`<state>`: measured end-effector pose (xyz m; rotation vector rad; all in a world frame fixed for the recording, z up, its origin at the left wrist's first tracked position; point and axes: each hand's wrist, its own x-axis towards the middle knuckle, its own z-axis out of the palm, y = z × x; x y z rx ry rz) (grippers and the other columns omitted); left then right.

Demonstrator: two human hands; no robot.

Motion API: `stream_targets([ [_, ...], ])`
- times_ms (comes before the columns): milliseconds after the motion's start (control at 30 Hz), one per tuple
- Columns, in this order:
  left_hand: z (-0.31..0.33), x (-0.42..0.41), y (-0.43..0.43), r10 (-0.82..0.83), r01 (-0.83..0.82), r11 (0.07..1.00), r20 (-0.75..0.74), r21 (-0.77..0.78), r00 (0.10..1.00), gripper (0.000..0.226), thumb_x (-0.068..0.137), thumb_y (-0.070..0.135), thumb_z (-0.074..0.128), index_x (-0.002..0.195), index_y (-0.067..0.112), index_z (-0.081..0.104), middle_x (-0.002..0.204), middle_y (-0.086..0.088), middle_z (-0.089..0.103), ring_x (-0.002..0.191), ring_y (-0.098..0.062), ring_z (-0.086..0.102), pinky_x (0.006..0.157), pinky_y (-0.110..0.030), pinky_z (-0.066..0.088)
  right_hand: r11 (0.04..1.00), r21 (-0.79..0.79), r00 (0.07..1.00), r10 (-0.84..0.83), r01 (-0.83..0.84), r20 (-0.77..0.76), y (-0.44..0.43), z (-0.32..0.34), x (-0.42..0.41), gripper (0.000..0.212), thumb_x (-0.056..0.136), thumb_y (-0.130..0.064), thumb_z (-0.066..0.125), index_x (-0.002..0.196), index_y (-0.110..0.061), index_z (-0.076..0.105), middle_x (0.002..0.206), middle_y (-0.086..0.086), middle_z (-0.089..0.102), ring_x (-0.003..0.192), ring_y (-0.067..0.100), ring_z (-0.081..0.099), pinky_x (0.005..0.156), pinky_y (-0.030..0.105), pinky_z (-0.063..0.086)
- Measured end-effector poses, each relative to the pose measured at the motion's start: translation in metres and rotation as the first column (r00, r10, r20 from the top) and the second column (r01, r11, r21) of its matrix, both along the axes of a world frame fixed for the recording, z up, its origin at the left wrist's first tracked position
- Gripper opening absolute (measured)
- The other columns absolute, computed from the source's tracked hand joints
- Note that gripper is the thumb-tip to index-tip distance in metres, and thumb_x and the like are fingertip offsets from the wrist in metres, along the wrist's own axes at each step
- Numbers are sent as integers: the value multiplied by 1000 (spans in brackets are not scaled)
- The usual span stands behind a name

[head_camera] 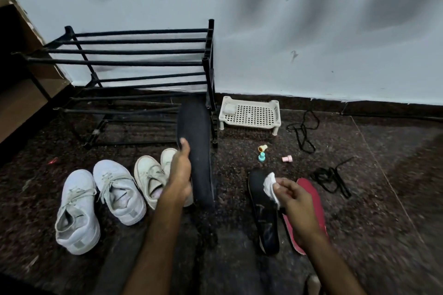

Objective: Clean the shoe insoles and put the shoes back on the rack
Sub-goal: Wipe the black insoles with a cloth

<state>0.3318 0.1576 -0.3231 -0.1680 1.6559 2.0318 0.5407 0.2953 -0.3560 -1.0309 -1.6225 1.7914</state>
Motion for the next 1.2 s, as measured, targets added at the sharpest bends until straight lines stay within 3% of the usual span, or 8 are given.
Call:
stream_targets([
  [133, -92, 16, 23, -196, 183, 925, -5, -333, 981, 43, 98, 38, 49, 123, 4, 60, 118, -11, 66, 107, -28, 63, 96, -42, 50, 863, -502, 998, -68, 62, 7, 15, -24, 17, 14, 96, -24, 54, 95, -18, 67, 92, 3, 70, 82, 16, 61, 71, 30, 50],
  [233, -143, 30, 36, -301, 292, 838, 56, -461, 952, 25, 96, 18, 56, 115, 3, 63, 119, -13, 66, 103, -26, 61, 93, -40, 50, 799, -597, 995, -96, 77, -1, 26, -48, 21, 12, 94, -24, 56, 99, -19, 65, 91, 0, 70, 85, 17, 63, 75, 35, 51],
  [433, -190, 33, 47, -368, 262, 657, 3, -707, 930, 21, 88, 5, 64, 105, -7, 65, 103, -18, 66, 97, -34, 61, 69, -27, 36, 842, -532, 994, -35, 87, 107, 32, -97, 20, 27, 86, -6, 65, 112, -13, 63, 101, 7, 70, 89, 20, 64, 77, 36, 53],
  [700, -206, 29, 52, -441, 192, 524, -72, -830, 895, 36, 81, 25, 74, 109, 4, 65, 106, -17, 68, 97, -34, 63, 75, -32, 43, 842, -411, 897, -171, 348, 409, 30, -136, 20, 10, 95, -16, 55, 87, -15, 61, 89, 11, 65, 61, 24, 57, 53, 29, 50],
  [867, -194, 53, 59, -396, -164, 521, -407, -838, 823, 23, 84, 25, 67, 103, 13, 58, 100, -13, 62, 92, -34, 60, 77, -40, 45, 919, -285, 908, -148, 273, 391, 24, -141, 23, 17, 84, -25, 73, 75, -14, 64, 76, 6, 70, 65, 20, 60, 64, 36, 51],
  [933, -186, 75, 73, -528, -34, 538, -368, -843, 765, 9, 89, 27, 60, 94, 19, 60, 92, -6, 66, 87, -29, 63, 71, -36, 47, 949, -131, 845, -184, 285, 503, 23, -148, 25, 8, 82, -19, 73, 79, -13, 69, 79, 8, 72, 73, 24, 66, 75, 42, 56],
  [1033, -190, 102, 93, -696, 160, 378, -166, -912, 699, 23, 92, 42, 55, 98, 20, 59, 98, -4, 67, 93, -28, 64, 75, -35, 50, 968, 54, 739, -223, 246, 635, 23, -152, 29, 8, 82, -20, 65, 85, -16, 71, 79, 5, 72, 83, 28, 67, 78, 36, 53],
  [1200, -207, 121, 102, -750, 248, 263, -36, -932, 660, 35, 88, 40, 60, 108, 12, 54, 111, -11, 63, 104, -35, 61, 82, -39, 48, 989, 123, 713, -148, 86, 685, 20, -159, 28, 14, 86, -17, 60, 97, -16, 70, 91, 10, 71, 91, 30, 65, 73, 28, 41],
])
